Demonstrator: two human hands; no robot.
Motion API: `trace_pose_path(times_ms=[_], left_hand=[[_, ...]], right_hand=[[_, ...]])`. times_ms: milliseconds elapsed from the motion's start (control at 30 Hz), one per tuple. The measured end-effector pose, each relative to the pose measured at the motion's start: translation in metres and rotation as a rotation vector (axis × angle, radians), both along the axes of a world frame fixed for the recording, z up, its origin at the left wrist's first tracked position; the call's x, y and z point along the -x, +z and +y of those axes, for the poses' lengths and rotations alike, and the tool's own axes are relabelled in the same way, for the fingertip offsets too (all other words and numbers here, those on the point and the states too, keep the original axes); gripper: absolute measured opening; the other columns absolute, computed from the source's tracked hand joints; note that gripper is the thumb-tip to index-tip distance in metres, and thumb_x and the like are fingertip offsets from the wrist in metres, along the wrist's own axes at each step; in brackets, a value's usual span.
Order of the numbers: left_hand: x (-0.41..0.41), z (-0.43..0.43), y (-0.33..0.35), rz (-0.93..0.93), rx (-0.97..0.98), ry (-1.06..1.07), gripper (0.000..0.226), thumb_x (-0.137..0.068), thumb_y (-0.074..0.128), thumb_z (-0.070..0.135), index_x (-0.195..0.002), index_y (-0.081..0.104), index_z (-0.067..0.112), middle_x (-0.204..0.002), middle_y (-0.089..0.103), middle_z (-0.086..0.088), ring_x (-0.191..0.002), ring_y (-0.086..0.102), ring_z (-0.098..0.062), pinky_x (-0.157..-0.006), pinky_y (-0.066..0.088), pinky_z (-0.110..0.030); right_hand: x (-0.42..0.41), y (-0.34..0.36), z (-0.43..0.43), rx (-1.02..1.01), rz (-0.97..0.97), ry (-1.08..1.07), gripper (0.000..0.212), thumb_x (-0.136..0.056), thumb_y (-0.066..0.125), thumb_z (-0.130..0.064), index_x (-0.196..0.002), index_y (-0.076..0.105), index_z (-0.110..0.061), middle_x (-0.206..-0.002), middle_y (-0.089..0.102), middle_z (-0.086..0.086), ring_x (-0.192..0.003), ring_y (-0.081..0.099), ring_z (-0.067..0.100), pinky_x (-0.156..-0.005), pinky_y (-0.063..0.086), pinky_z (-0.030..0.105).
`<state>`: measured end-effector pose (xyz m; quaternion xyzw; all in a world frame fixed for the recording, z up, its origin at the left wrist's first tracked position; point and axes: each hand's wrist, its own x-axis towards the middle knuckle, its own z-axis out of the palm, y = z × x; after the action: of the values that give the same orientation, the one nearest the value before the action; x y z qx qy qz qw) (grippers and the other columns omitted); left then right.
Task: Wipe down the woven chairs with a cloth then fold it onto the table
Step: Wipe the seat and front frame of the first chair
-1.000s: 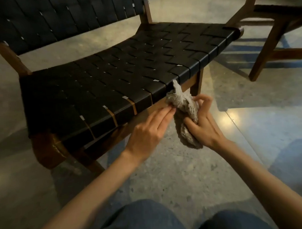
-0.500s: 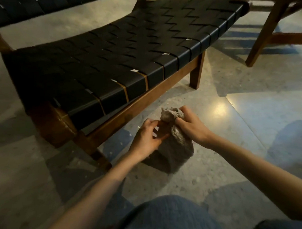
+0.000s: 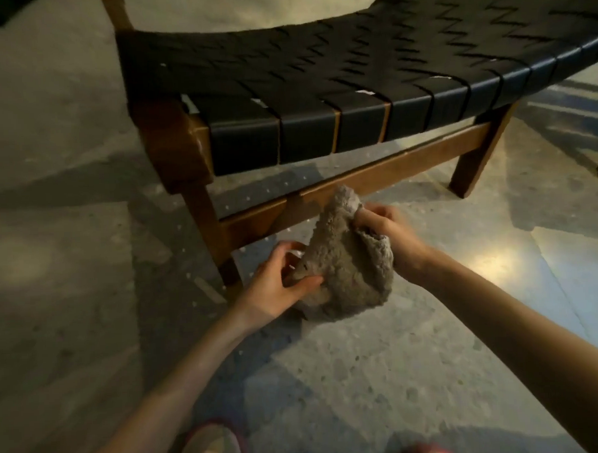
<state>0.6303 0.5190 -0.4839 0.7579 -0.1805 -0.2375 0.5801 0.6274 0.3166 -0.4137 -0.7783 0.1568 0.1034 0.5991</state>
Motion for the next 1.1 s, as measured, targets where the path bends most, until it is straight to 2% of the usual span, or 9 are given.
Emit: trace_pose_path(times_ms=[133,200,267,367,533,767,900,1000,1100], left_hand=[[0.019,0.038,0.006,-0.138,-0.138,0.228,0.028,-0.073,0.063,0.064,-0.095,0.061,0.049,-0.095,0.063,0.025,-0.088,0.061,0.007,-0.071,0.049,-0.012],[0.022,0.059,0.013,-0.292,-0.197,0.399,0.024,-0.075,0.069,0.053,-0.093,0.064,0.039,-0.087,0.063,0.022,-0.084,0.059,0.011,-0.069,0.044,-0.006],[0.02,0.08,0.024,-0.482,-0.259,0.482,0.029,-0.079,0.069,0.04,-0.1,0.068,0.02,-0.089,0.059,0.017,-0.085,0.059,0.004,-0.073,0.045,-0.01],[0.01,0.104,0.036,-0.728,-0.474,0.62,0.027,-0.081,0.072,0.024,-0.101,0.071,0.007,-0.099,0.059,-0.009,-0.094,0.057,-0.025,-0.082,0.045,-0.037],[-0.005,0.111,0.044,-0.885,-0.615,0.889,0.023,-0.083,0.069,0.026,-0.103,0.07,0.014,-0.095,0.038,-0.006,-0.092,0.039,-0.024,-0.076,0.028,-0.022],[-0.023,0.084,0.031,-0.668,-0.11,1.072,0.024,-0.085,0.068,0.018,-0.098,0.048,0.015,-0.071,0.047,0.013,-0.061,0.049,0.001,-0.057,0.037,-0.006],[-0.035,0.07,0.018,-0.27,0.125,0.982,0.022,-0.096,0.051,0.015,-0.114,0.05,0.001,-0.096,0.054,0.007,-0.087,0.055,-0.002,-0.069,0.04,-0.004],[-0.042,0.055,0.016,-0.027,0.221,0.832,0.04,-0.104,0.027,0.023,-0.14,0.037,0.008,-0.118,0.046,0.008,-0.11,0.043,-0.002,-0.066,0.033,0.007],[-0.044,0.049,0.022,-0.034,0.262,0.762,0.045,-0.105,0.018,0.026,-0.149,0.019,0.019,-0.147,0.033,0.0,-0.125,0.032,-0.001,-0.071,0.029,0.012]], right_hand=[[-0.003,-0.012,0.015,0.024,-0.099,0.089,0.006,-0.09,0.062,-0.022,-0.095,0.061,-0.019,-0.089,0.064,0.0,-0.079,0.064,0.004,-0.06,0.048,0.013],[-0.001,-0.017,0.028,0.109,-0.206,0.151,0.007,-0.089,0.064,-0.023,-0.088,0.06,-0.028,-0.088,0.061,-0.001,-0.07,0.061,-0.001,-0.052,0.043,0.006],[-0.001,-0.018,0.044,0.218,-0.319,0.223,0.009,-0.089,0.065,-0.026,-0.083,0.062,-0.032,-0.084,0.063,-0.004,-0.068,0.059,0.004,-0.053,0.043,0.008],[-0.005,-0.018,0.072,0.118,-0.437,0.21,0.012,-0.091,0.062,-0.021,-0.086,0.064,-0.032,-0.072,0.07,-0.014,-0.065,0.066,0.001,-0.054,0.047,0.013],[-0.02,-0.014,0.113,-0.097,-0.512,0.05,0.007,-0.094,0.058,-0.023,-0.096,0.064,-0.026,-0.083,0.073,-0.004,-0.078,0.07,0.009,-0.067,0.056,0.022],[-0.027,-0.028,0.152,-0.068,-0.59,-0.071,0.021,-0.09,0.063,-0.019,-0.107,0.057,-0.03,-0.094,0.068,-0.019,-0.094,0.063,-0.005,-0.077,0.051,0.011],[-0.024,-0.033,0.157,-0.16,-0.514,0.071,0.049,-0.096,0.053,-0.011,-0.134,0.028,-0.026,-0.123,0.054,-0.01,-0.117,0.055,0.006,-0.097,0.05,0.031],[-0.028,-0.031,0.162,-0.002,-0.476,0.2,0.038,-0.101,0.041,-0.018,-0.137,0.032,-0.026,-0.11,0.057,-0.019,-0.102,0.058,-0.004,-0.097,0.049,0.034],[-0.031,-0.026,0.163,-0.057,-0.388,0.247,0.035,-0.102,0.037,-0.024,-0.137,0.037,-0.03,-0.116,0.057,-0.017,-0.11,0.054,0.002,-0.105,0.041,0.04]])
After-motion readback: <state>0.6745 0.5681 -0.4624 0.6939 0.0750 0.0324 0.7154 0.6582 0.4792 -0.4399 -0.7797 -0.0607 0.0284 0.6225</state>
